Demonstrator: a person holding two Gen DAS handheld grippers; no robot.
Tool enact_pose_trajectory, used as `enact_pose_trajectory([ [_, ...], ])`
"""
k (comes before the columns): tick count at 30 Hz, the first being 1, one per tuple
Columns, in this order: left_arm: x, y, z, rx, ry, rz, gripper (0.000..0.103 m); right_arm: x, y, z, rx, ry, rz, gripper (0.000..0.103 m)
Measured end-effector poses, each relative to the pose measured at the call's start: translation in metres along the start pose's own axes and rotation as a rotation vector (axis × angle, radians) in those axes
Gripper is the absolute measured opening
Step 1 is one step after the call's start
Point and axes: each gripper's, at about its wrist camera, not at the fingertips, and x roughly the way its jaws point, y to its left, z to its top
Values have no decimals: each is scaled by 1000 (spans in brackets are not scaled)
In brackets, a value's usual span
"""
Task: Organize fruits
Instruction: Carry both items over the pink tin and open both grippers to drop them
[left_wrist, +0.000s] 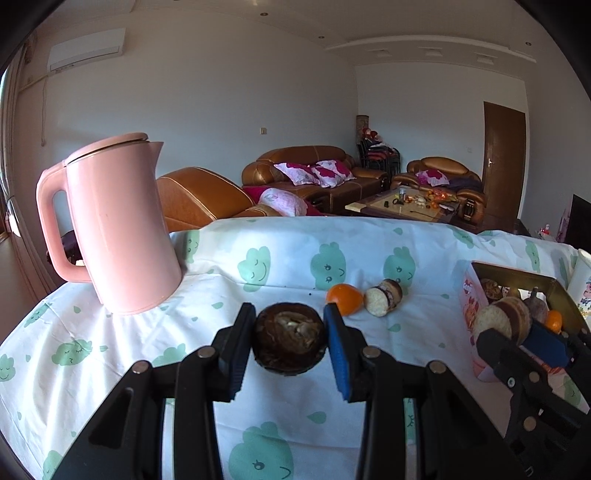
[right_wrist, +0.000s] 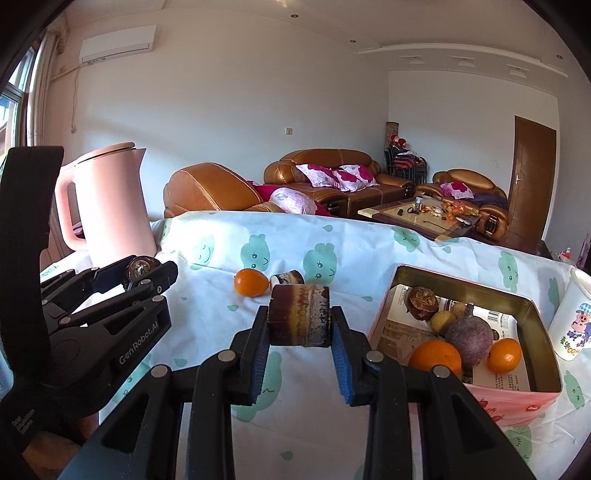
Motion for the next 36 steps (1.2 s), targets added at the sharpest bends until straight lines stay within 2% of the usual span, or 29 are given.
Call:
enact_pose_trajectory([
  [6, -4, -21, -6, -9, 42, -79, 40, -14, -14, -3, -16, -20, -13, 33],
  [11, -9, -43, -8, -17, 47, -164, 40, -24, -44, -5, 18, -35, -46, 33],
  [15, -8, -68, -7, 8, 55, -203, 40, -31, -78, 0, 71, -64, -120, 33],
  [22, -10, -117, 7, 74, 14, -273, 40, -39, -138, 7, 145, -97, -276, 33],
  [30, 10, -169, 27, 121, 19, -316, 40, -37, -187, 9, 213, -102, -399, 33],
  [36, 29, -192, 36, 157, 27, -290, 40, -16, -198, 13, 212, -65, -420, 33],
])
